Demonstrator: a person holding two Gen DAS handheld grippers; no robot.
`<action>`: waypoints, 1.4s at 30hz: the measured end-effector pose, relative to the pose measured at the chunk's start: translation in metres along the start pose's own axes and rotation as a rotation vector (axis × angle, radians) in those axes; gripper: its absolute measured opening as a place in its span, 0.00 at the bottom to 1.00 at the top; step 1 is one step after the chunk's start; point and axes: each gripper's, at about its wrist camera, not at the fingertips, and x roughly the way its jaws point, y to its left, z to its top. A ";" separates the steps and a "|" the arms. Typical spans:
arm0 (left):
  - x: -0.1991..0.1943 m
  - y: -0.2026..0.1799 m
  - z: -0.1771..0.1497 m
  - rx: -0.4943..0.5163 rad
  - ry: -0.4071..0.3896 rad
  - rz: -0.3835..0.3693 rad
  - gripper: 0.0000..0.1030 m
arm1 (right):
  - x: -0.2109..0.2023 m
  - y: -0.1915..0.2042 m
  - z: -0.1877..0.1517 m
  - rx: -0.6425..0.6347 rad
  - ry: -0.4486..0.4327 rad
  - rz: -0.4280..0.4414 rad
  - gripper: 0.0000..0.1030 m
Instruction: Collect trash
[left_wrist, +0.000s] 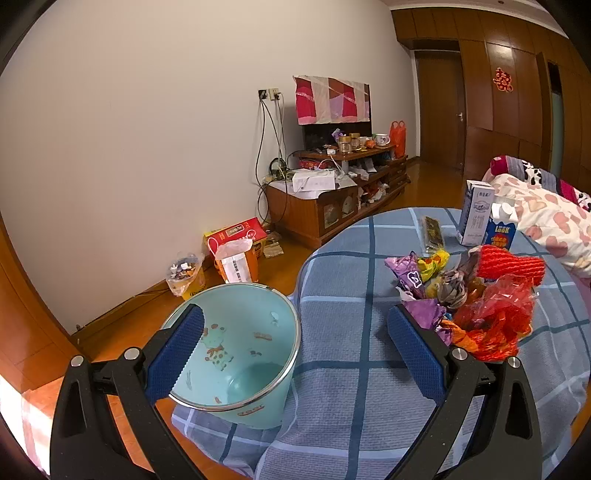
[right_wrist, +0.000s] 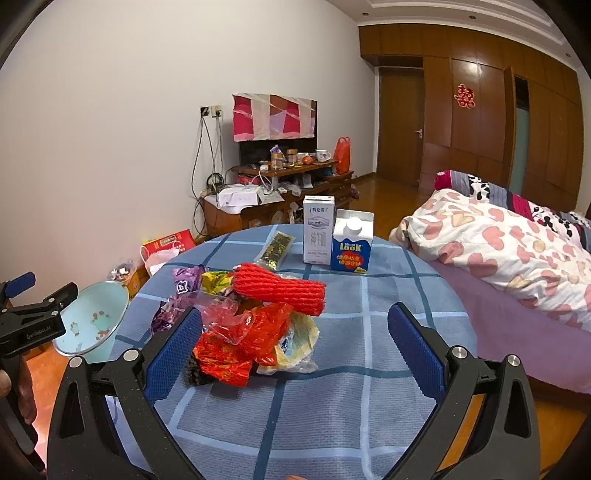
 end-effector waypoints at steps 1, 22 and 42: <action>0.001 0.000 -0.001 0.001 0.001 0.000 0.94 | 0.001 -0.001 0.000 0.001 0.001 0.000 0.96; 0.030 -0.032 -0.016 0.021 0.057 -0.041 0.94 | 0.039 -0.030 -0.019 0.025 0.011 -0.078 0.96; 0.095 -0.107 -0.019 0.089 0.153 -0.182 0.74 | 0.125 -0.033 0.000 -0.065 0.085 0.020 0.76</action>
